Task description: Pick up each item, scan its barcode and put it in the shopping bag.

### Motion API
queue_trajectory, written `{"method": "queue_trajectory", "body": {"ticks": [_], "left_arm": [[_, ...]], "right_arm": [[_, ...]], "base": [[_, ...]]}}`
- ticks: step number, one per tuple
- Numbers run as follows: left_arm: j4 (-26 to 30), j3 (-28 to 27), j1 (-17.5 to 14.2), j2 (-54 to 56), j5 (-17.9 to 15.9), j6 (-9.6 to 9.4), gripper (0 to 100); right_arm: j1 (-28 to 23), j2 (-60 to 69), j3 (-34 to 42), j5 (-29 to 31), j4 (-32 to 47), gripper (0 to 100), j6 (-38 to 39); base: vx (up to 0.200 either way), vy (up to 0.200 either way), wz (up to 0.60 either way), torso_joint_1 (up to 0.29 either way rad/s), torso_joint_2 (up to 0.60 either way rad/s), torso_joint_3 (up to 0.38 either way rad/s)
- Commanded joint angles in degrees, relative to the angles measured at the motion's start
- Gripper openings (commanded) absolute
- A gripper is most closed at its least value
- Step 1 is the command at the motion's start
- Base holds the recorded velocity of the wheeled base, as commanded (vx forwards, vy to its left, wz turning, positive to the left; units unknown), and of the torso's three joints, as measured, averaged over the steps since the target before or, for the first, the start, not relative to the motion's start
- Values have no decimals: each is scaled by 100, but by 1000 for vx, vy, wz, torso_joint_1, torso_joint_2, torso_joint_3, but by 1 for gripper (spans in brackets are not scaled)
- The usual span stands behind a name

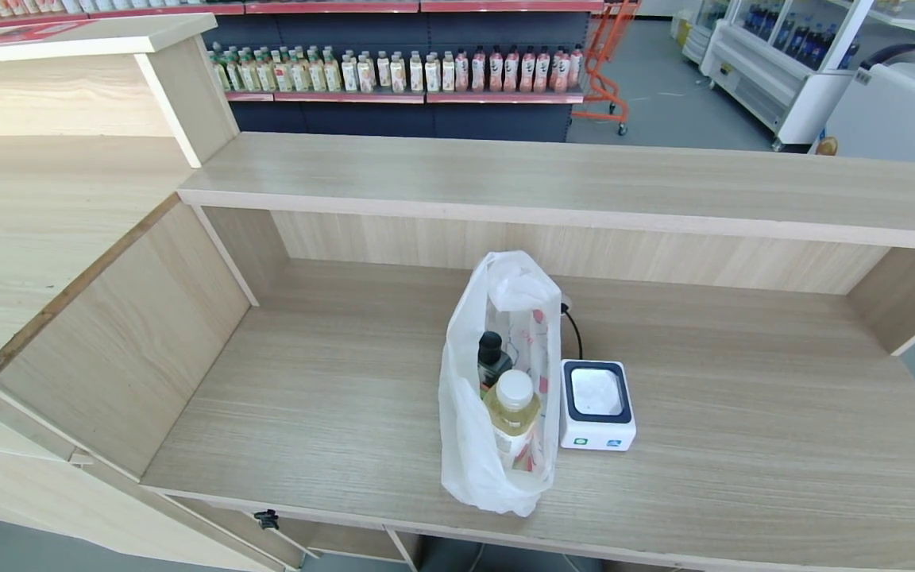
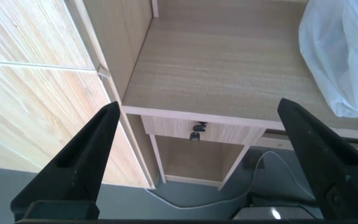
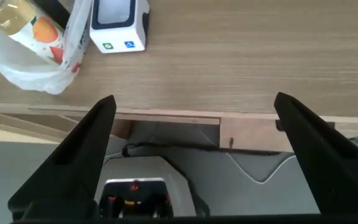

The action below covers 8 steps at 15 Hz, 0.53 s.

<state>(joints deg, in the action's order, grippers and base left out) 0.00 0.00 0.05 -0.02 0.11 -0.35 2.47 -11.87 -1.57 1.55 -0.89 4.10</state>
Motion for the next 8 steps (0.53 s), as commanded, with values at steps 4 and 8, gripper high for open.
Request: {"method": "queue_trajectory", "body": {"ticks": [4, 8], "left_arm": [[0, 0, 4, 2, -2, 0, 100], [0, 0, 4, 2, -2, 0, 100]], "right_arm": [[-247, 1187, 105, 346, 335, 100, -383], [-247, 1187, 87, 566, 414, 100, -216]], "base": [[0, 0, 0, 0, 0, 0], [0, 0, 0, 0, 0, 0]]}}
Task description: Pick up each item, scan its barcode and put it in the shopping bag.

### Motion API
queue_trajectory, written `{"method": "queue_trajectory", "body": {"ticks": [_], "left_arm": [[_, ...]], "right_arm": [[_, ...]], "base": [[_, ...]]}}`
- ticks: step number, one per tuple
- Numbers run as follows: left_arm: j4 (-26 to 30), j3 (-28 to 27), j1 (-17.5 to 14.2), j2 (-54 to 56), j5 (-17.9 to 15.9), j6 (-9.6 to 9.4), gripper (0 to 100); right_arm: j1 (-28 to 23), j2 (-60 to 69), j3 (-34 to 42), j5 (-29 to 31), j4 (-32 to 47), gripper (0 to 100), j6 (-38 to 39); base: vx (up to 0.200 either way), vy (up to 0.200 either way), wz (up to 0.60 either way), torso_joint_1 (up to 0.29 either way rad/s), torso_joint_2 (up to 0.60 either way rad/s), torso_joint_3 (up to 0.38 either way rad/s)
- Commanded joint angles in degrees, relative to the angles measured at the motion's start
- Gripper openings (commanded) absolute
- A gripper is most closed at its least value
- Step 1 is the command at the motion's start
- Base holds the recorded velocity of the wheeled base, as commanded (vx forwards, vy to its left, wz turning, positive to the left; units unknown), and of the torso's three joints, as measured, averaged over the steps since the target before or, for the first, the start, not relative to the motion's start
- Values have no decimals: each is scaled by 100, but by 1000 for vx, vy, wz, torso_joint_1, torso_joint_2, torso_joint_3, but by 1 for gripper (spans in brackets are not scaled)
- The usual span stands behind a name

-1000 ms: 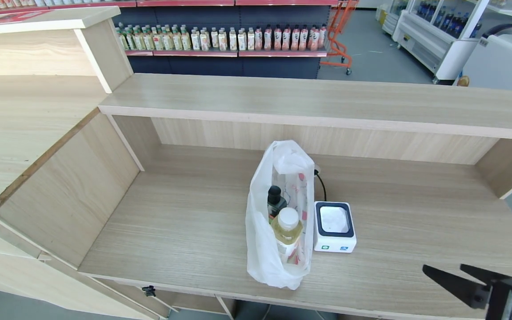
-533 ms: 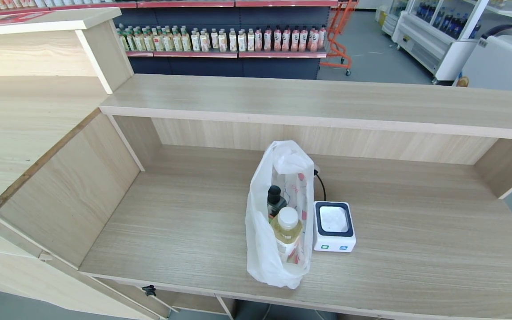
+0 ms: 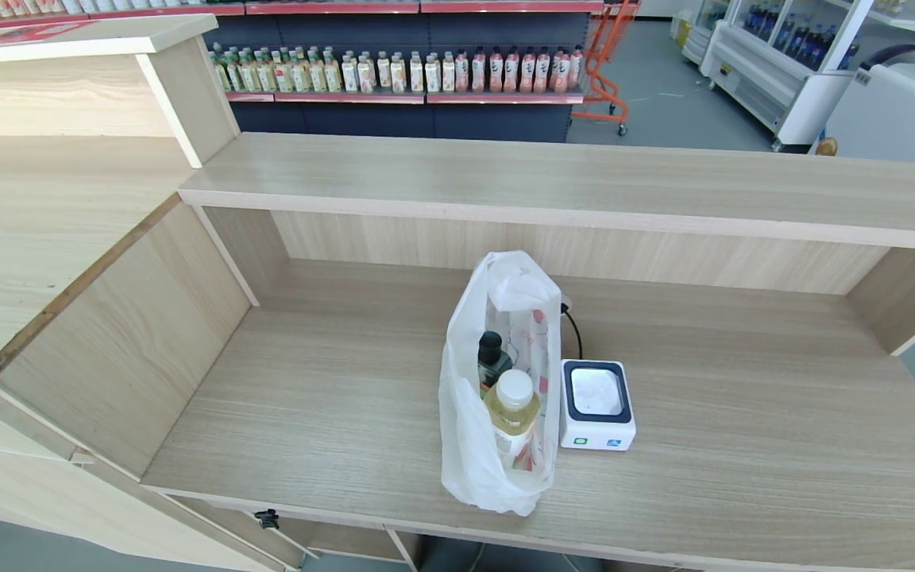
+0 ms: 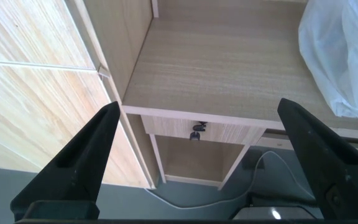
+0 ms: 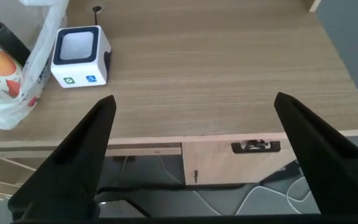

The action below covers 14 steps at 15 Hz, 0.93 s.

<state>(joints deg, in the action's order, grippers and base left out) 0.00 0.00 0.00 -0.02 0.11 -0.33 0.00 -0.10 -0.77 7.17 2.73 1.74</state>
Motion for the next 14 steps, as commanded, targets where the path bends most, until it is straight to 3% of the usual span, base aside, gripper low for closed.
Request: {"method": "queue_trajectory", "body": {"ticks": [1, 4, 5, 12, 14], "left_arm": [[0, 0, 9, 2, -2, -2, 100], [0, 0, 0, 2, -2, -2, 100], [0, 0, 0, 2, 7, -2, 100], [0, 0, 9, -6, -2, 42, 100], [0, 0, 0, -15, -11, 7, 100]], "right_arm": [[0, 10, 6, 4, 61, 100, -25], [0, 10, 6, -5, 52, 100, -113], [0, 10, 6, -5, 52, 0, -113], [0, 10, 6, -5, 70, 0, -113], [0, 10, 6, -5, 70, 0, -122]], "base": [[0, 0, 0, 0, 0, 0], [0, 0, 0, 0, 0, 0], [0, 0, 0, 0, 0, 0], [0, 0, 0, 0, 0, 0], [0, -200, 0, 0, 2, 5]]}}
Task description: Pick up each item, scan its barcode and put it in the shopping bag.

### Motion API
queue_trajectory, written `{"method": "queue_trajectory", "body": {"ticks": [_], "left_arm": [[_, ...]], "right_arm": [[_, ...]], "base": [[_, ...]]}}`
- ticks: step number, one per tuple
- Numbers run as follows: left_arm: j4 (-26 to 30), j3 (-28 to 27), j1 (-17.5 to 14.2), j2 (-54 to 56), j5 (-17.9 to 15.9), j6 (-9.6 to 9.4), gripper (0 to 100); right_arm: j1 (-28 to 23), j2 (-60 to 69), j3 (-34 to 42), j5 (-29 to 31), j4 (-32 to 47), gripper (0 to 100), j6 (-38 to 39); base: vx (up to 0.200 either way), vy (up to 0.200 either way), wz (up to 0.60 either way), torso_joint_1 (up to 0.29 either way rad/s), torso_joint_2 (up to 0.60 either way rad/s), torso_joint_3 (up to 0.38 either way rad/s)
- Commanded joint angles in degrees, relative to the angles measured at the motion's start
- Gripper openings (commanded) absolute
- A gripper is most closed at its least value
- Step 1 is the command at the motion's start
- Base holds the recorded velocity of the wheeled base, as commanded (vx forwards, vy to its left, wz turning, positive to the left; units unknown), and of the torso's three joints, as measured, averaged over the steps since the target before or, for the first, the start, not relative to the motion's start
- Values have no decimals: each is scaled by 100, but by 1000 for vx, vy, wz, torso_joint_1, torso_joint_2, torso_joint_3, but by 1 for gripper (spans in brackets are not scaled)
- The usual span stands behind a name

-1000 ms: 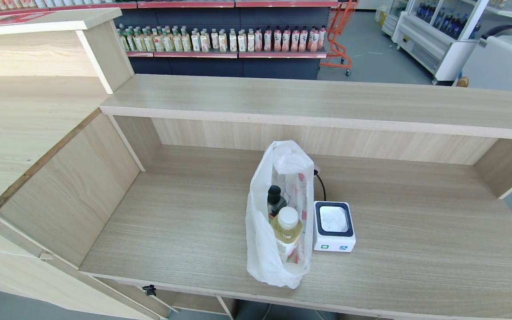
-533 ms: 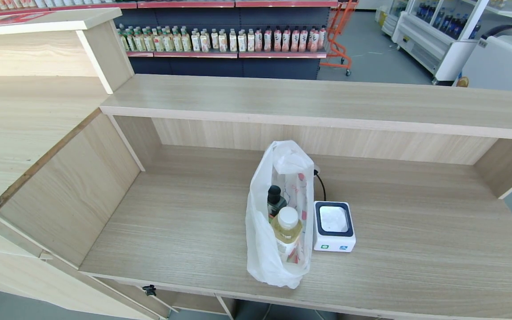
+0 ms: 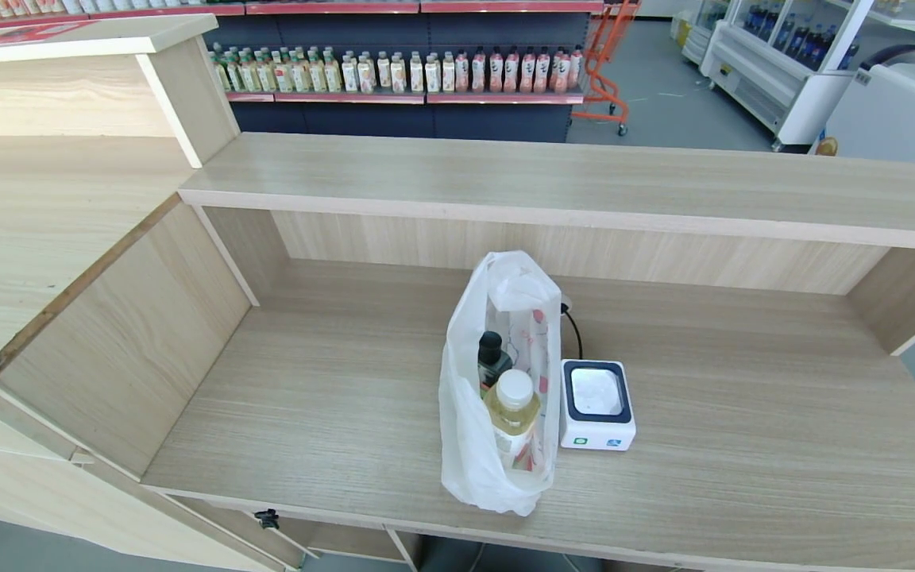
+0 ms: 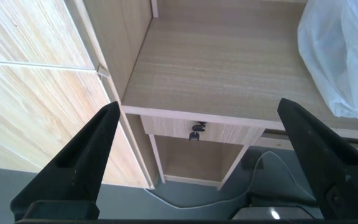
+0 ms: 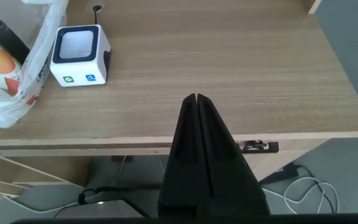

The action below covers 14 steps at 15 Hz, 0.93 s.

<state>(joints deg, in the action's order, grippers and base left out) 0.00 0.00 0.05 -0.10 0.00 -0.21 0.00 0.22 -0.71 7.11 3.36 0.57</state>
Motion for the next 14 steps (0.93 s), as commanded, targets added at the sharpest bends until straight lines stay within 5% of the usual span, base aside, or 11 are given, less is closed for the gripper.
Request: {"method": "queue_trajectory", "body": {"ticks": [1, 6, 10, 14], "left_arm": [[0, 0, -5, 1, 0, -6, 100], [0, 0, 4, 10, 9, 3, 100], [0, 0, -5, 10, 0, 3, 100], [0, 0, 4, 10, 0, -14, 100]], "right_arm": [[0, -22, 0, 1, 6, 0, -5], [0, -22, 0, 1, 6, 0, -13], [0, -22, 0, 1, 6, 0, -13], [0, -22, 0, 1, 6, 0, -5]], "base": [[0, -200, 0, -2, 2, 2], [0, -200, 0, 5, -2, 0], [0, 0, 0, 0, 0, 0], [150, 0, 0, 1, 2, 1]]}}
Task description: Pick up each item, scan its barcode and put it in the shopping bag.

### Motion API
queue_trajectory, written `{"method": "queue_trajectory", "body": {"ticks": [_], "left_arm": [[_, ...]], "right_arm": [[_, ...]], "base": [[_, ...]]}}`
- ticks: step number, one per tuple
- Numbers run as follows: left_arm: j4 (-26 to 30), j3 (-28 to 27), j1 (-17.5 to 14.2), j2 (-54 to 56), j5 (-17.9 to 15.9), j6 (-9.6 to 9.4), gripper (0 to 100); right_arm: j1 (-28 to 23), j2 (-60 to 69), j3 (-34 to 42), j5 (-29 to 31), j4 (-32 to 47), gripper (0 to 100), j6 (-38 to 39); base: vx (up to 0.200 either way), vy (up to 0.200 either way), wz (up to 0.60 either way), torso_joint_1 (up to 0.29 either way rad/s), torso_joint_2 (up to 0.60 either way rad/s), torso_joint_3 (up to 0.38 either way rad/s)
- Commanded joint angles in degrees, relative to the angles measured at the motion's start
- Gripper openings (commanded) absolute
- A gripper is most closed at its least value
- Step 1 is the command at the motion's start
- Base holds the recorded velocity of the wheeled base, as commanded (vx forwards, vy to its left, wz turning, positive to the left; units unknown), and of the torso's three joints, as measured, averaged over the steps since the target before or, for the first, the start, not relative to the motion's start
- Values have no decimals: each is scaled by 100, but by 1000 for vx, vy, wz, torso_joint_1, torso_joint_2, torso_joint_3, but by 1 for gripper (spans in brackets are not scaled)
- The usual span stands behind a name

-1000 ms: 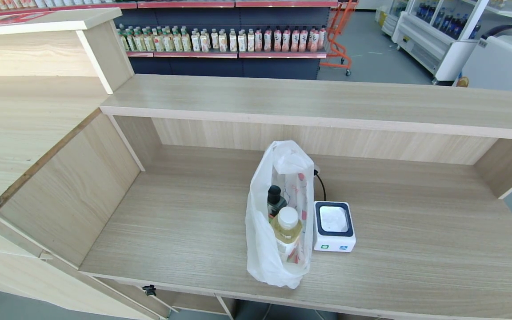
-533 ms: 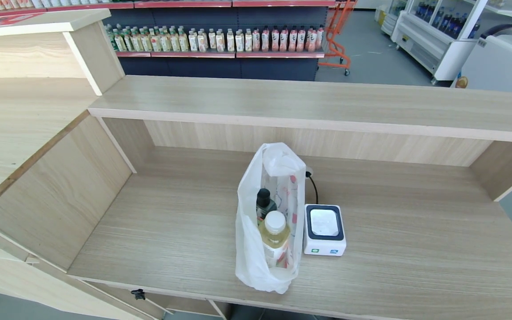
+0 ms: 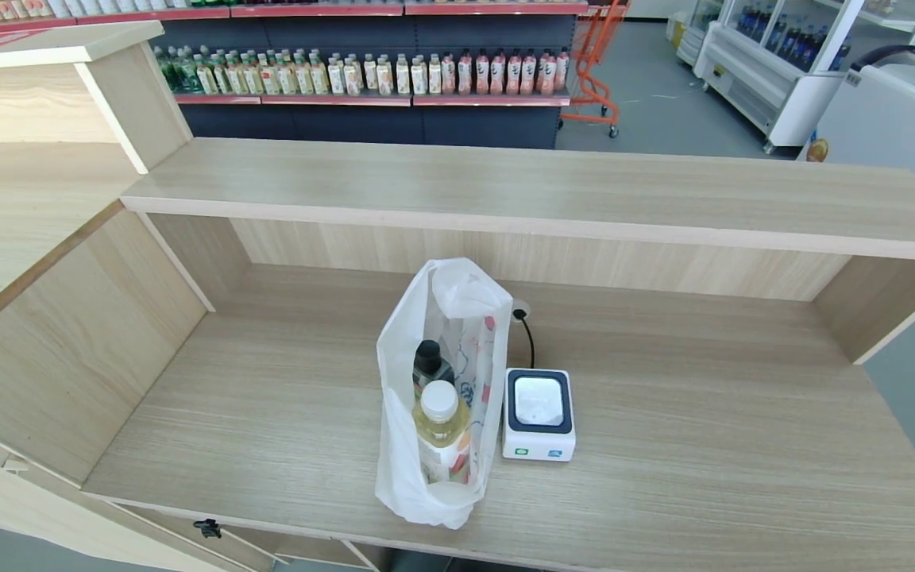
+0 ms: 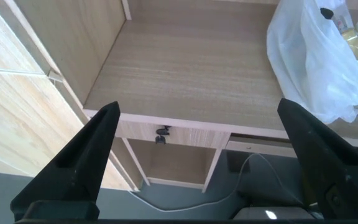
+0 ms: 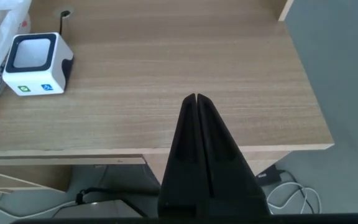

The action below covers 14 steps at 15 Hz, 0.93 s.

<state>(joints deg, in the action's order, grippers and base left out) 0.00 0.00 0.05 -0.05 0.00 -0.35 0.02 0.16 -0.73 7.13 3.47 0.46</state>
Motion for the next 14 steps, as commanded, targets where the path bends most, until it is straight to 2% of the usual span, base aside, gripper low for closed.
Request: {"method": "queue_trajectory", "body": {"ticks": [1, 14], "left_arm": [[0, 0, 4, 5, 9, 9, 100], [0, 0, 4, 5, 9, 18, 100]], "right_arm": [[-2, -16, -6, -1, -5, 0, 15], [-2, -16, 3, -1, -5, 0, 15]], "base": [[0, 0, 0, 0, 0, 0], [0, 0, 0, 0, 0, 0]]}}
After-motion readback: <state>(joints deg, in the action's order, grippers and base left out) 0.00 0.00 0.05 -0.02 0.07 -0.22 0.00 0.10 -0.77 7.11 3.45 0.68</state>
